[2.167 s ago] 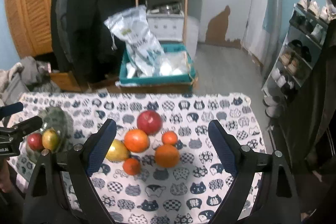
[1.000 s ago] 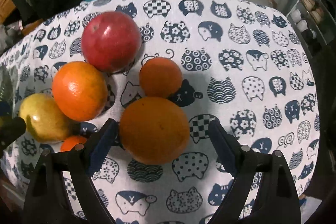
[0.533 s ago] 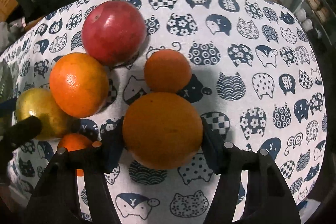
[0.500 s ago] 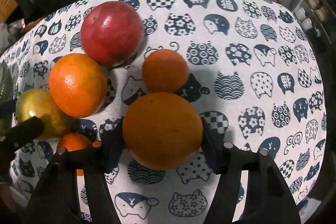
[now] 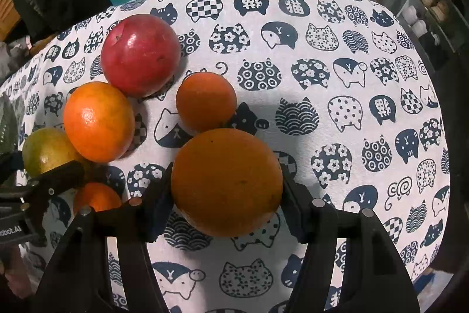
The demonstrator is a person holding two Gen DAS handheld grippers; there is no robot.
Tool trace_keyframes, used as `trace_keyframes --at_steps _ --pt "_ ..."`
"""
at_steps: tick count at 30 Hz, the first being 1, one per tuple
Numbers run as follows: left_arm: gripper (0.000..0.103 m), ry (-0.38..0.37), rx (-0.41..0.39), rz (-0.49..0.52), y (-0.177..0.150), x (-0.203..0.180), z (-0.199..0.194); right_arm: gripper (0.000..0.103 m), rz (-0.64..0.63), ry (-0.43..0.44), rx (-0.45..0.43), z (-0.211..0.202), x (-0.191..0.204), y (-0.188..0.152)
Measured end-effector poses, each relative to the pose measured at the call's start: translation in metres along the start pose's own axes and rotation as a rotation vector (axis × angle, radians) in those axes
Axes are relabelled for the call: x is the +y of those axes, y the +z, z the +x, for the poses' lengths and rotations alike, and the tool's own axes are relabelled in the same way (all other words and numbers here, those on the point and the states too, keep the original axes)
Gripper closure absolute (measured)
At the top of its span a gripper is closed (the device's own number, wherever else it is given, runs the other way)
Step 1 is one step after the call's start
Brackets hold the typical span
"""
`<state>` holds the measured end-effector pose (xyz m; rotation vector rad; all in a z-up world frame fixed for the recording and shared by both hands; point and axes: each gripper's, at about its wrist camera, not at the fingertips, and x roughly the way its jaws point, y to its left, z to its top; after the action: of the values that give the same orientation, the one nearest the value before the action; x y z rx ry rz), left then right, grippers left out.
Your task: Organize fruits
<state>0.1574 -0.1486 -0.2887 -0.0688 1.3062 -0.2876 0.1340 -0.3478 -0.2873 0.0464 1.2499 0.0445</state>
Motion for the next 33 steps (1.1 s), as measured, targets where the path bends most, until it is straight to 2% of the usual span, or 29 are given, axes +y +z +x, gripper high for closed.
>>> trace_keyframes --at_steps 13,33 --pt "0.022 0.047 -0.06 0.026 -0.008 0.004 -0.019 0.039 -0.041 -0.01 -0.058 -0.017 0.016 0.001" --pt "0.022 0.081 -0.226 0.024 -0.026 0.019 -0.103 0.039 -0.092 0.003 -0.23 -0.095 0.045 0.004"
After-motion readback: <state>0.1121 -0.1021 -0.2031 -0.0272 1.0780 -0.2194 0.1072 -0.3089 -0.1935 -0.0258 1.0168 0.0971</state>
